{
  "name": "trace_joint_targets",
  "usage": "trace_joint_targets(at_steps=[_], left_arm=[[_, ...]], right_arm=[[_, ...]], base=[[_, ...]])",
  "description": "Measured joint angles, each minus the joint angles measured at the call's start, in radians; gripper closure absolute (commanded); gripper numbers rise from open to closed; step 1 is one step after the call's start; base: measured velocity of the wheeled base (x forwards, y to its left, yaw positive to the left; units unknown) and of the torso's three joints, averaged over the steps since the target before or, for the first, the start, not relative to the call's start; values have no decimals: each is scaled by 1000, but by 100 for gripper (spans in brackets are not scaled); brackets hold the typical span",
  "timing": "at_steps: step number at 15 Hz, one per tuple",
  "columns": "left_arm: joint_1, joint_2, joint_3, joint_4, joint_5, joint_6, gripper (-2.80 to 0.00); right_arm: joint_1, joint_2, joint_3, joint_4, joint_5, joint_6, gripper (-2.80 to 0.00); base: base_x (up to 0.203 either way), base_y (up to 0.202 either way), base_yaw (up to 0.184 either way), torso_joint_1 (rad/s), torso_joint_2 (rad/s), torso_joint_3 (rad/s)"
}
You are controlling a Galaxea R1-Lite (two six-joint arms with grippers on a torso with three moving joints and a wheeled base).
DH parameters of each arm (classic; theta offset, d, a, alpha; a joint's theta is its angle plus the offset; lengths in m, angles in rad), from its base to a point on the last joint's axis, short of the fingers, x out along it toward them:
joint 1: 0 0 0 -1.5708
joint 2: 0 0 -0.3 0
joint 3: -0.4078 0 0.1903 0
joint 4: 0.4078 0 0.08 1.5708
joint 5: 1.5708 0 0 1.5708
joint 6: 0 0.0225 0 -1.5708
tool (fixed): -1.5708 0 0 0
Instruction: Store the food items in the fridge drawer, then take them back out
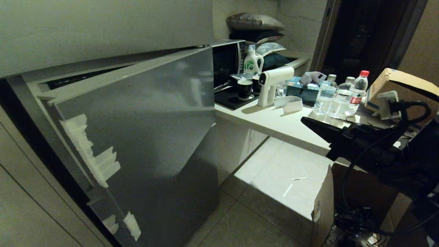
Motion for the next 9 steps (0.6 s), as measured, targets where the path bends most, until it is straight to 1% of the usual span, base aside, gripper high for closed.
trace_joint_targets(at_steps=[2,3,4,6,9], left_arm=[[0,0,0,0,0,0,0],[0,0,0,0,0,0,0],[0,0,0,0,0,0,0],[0,0,0,0,0,0,0],[0,0,0,0,0,0,0]], right_arm=[[38,69,-31,-9,-84,-75,0],[51,102,-49,-21,-117,-96,0],[59,132,-70,-36,-132,-99,0],[76,190,-127,-46,-126,-75,0],[129,278,-254,-48,-93,-30,0]], base=[[0,0,0,0,0,0],[0,0,0,0,0,0],[0,0,0,0,0,0],[0,0,0,0,0,0],[0,0,0,0,0,0]])
